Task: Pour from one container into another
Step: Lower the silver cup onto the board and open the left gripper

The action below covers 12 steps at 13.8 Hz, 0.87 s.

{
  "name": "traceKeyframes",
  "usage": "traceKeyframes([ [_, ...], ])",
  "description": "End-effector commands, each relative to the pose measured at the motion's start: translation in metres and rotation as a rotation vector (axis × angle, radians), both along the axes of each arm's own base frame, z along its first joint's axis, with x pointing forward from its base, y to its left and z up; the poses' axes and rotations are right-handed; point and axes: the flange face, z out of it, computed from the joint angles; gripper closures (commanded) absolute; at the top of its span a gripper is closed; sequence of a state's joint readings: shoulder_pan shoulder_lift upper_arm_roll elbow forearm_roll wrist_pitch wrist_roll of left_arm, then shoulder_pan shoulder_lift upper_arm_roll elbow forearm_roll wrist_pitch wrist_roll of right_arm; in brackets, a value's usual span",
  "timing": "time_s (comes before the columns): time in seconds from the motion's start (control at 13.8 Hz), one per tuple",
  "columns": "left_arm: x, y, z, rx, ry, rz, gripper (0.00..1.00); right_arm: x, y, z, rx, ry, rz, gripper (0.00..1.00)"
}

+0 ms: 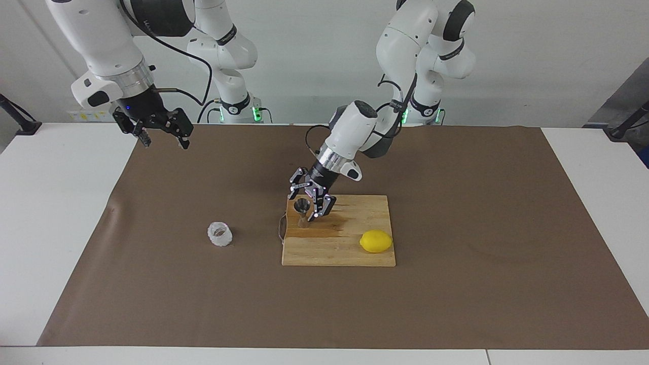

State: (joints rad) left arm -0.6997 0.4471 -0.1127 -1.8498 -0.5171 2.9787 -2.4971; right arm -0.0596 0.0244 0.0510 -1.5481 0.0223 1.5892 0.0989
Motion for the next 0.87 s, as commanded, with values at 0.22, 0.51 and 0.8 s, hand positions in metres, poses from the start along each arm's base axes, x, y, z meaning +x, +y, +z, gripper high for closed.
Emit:
traceKeyframes([
  [0.22, -0.002, 0.011, 0.051, -0.013, -0.002, -0.009, 0.0, -0.004, 0.0, 0.002, -0.003, 0.003, -0.015, 0.0],
  [0.51, 0.014, 0.045, 0.096, 0.003, 0.012, -0.019, 0.0, -0.004, -0.001, 0.002, -0.003, 0.003, -0.017, 0.0],
  [0.8, 0.039, 0.091, 0.12, 0.138, -0.036, -0.162, 0.0, -0.009, 0.001, 0.001, -0.003, 0.034, 0.037, 0.0],
])
